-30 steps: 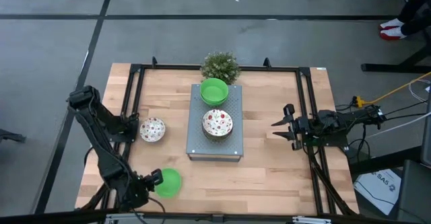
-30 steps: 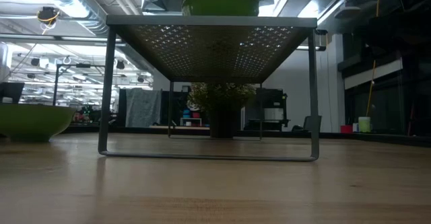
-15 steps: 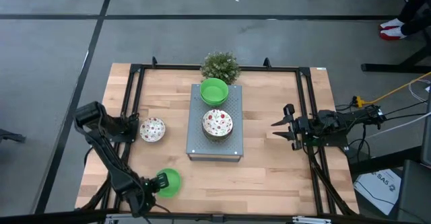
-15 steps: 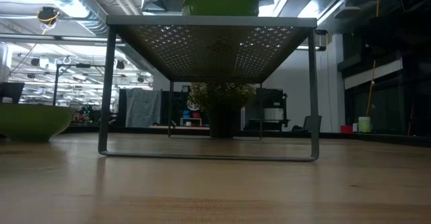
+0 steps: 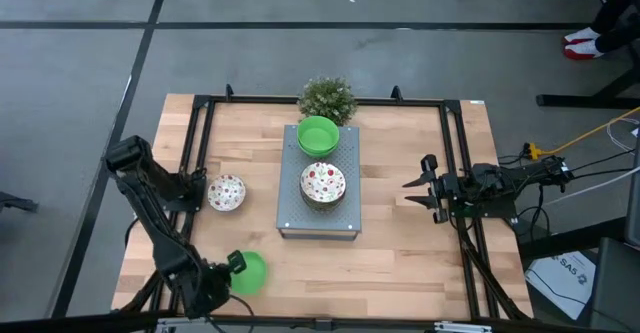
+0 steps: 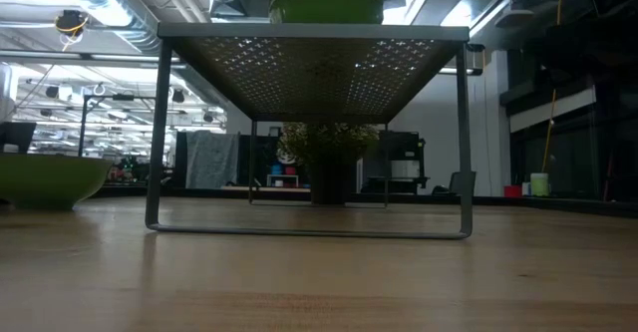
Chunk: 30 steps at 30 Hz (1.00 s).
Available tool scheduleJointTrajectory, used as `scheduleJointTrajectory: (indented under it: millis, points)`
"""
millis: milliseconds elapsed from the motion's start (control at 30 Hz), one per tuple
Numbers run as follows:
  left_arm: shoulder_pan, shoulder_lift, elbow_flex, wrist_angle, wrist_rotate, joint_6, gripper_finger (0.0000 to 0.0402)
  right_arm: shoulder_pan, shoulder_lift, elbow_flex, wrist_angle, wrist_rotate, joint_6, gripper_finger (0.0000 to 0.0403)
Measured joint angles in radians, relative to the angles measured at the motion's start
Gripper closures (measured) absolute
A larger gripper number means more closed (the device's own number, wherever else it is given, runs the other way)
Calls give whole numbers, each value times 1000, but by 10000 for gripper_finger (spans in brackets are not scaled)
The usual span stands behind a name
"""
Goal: Pick & Place Mini bowls
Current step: Stack the green bowl on the green bowl on the shelf
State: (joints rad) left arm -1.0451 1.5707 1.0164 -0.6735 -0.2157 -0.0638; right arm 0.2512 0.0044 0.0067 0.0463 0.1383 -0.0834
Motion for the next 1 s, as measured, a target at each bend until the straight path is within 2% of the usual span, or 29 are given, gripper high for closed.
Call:
scheduleJointTrajectory:
  millis: [333, 567, 833, 1000]
  points:
    - [0, -255, 0, -19, -8, -193, 398, 0, 0, 0, 0, 0, 0, 256]
    - [1, -403, 0, -13, -78, -305, 399, 0, 0, 0, 0, 0, 0, 256]
    - [52, -444, 121, -16, -79, -317, 399, 0, 0, 0, 0, 0, 0, 256]
    - [119, -444, 240, -77, -14, -266, 399, 0, 0, 0, 0, 0, 0, 256]
